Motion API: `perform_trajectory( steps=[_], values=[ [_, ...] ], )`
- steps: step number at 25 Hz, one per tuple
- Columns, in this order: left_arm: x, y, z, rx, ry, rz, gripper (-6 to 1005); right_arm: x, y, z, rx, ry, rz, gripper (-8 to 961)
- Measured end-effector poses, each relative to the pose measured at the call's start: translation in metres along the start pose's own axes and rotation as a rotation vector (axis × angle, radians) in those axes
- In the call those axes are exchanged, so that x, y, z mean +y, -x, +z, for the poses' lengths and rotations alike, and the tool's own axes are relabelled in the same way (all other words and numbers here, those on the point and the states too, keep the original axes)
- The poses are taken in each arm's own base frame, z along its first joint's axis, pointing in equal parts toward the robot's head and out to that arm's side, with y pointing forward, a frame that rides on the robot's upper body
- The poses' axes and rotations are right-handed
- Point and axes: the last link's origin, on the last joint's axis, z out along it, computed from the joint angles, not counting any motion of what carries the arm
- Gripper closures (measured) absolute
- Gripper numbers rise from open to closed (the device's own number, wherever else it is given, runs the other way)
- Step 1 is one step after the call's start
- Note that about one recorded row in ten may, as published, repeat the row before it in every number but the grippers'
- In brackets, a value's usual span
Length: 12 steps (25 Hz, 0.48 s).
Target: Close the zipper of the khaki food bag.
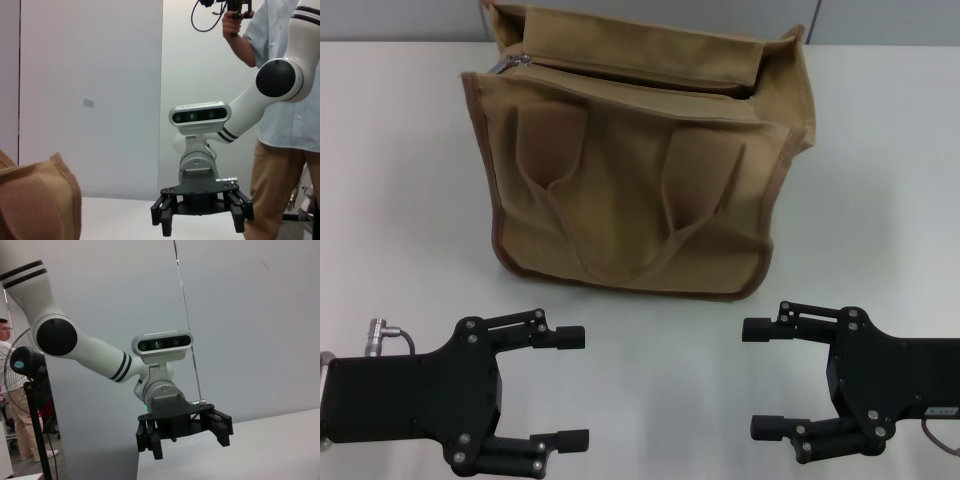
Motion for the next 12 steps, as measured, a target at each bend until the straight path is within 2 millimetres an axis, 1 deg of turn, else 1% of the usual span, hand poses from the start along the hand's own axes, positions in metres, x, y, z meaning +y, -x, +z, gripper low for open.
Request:
perform_trajectory(
  steps=[10,12],
  values=[
    [-0.0002,0.0018,0.0011,-0.001,-0.01,0.002,187,0.0002,-0.0013,0.0007,-0.002,-0.006,0.004,113],
    [-0.0035,0.001,-0.0002,0.017,-0.054,0.009,187,-0.0006,-0.0019,0.0012,0.0,-0.011,0.005,114]
  ],
)
